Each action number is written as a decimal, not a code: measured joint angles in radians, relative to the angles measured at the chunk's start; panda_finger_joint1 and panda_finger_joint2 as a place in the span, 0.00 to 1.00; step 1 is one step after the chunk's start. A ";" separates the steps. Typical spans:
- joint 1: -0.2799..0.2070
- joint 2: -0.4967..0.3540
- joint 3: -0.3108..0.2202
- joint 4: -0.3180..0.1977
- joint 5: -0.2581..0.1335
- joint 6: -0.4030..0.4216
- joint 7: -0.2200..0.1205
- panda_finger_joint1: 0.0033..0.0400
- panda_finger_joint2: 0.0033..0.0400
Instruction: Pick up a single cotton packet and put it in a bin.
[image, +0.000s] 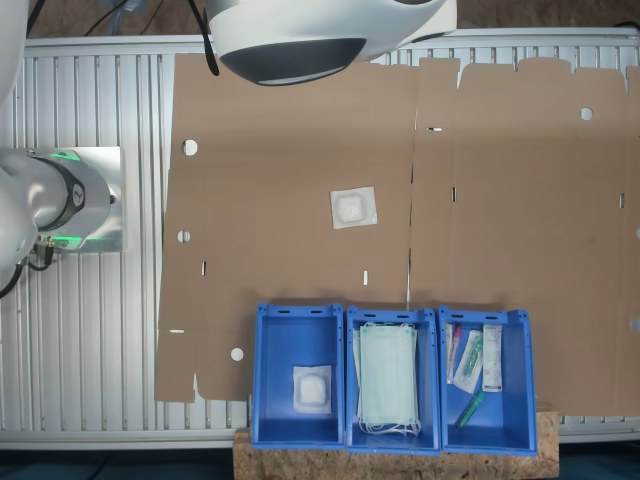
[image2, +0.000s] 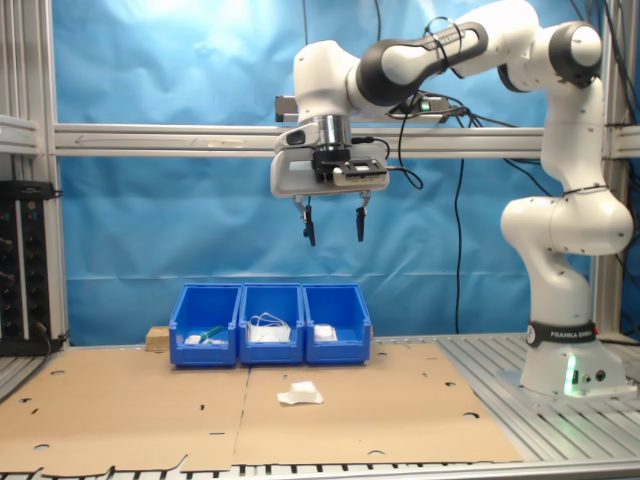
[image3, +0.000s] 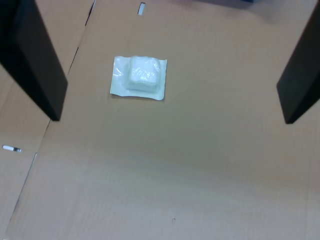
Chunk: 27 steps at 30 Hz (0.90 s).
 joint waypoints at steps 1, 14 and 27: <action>0.000 0.000 0.000 0.000 0.000 0.000 0.000 1.00 1.00; 0.000 0.000 0.000 0.000 0.000 0.000 0.000 1.00 1.00; 0.000 0.000 0.000 -0.013 -0.005 0.000 0.000 1.00 1.00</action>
